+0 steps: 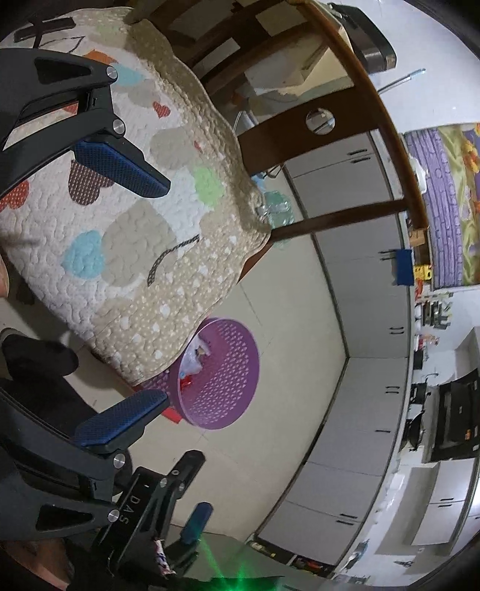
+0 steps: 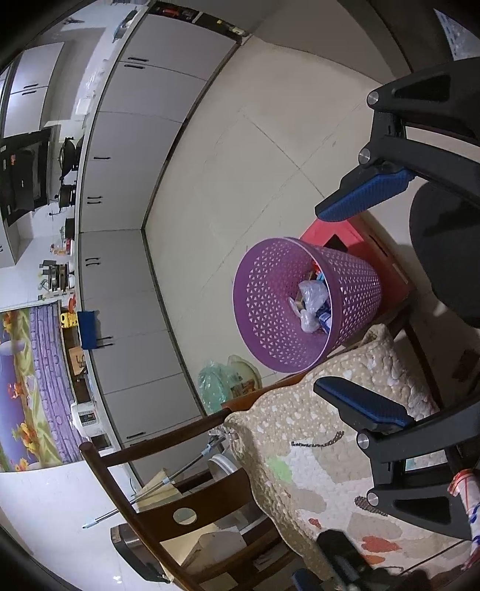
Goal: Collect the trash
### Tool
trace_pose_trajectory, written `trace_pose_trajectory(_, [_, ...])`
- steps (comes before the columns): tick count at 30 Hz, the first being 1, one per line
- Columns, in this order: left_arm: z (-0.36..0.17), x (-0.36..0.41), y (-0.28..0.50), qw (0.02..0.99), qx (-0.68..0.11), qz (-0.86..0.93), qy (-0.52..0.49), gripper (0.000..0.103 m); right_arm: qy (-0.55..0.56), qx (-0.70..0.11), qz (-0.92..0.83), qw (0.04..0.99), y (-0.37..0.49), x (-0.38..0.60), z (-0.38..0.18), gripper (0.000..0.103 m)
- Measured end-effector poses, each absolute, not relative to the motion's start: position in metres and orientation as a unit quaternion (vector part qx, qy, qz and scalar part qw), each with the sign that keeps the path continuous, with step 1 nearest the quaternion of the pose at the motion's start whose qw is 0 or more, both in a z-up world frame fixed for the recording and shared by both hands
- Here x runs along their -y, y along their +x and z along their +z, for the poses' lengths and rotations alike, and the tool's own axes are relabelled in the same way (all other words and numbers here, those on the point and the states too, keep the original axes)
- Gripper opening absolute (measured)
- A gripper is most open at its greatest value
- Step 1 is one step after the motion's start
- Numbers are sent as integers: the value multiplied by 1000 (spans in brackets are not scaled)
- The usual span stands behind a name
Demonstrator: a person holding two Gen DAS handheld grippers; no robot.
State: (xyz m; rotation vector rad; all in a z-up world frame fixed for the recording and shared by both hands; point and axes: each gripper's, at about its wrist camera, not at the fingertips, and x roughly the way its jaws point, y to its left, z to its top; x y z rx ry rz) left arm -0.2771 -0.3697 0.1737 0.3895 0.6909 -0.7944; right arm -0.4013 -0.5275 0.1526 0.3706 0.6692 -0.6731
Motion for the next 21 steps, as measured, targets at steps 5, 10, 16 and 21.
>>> trace_pose_trajectory(5, [161, 381, -288, 832, -338, -389, 205, 103, 167, -328, -333, 868, -405, 523, 151, 89])
trace_pose_trajectory(10, [151, 389, -295, 819, -351, -401, 214, 103, 171, -330, -342, 863, -415, 524, 149, 89])
trace_pose_trajectory(16, [144, 394, -295, 810, -367, -404, 215, 103, 175, -333, -346, 859, -420, 526, 147, 89])
trace_pose_trajectory(21, [139, 396, -292, 805, -378, -404, 215, 103, 178, -336, -347, 857, -421, 528, 145, 90])
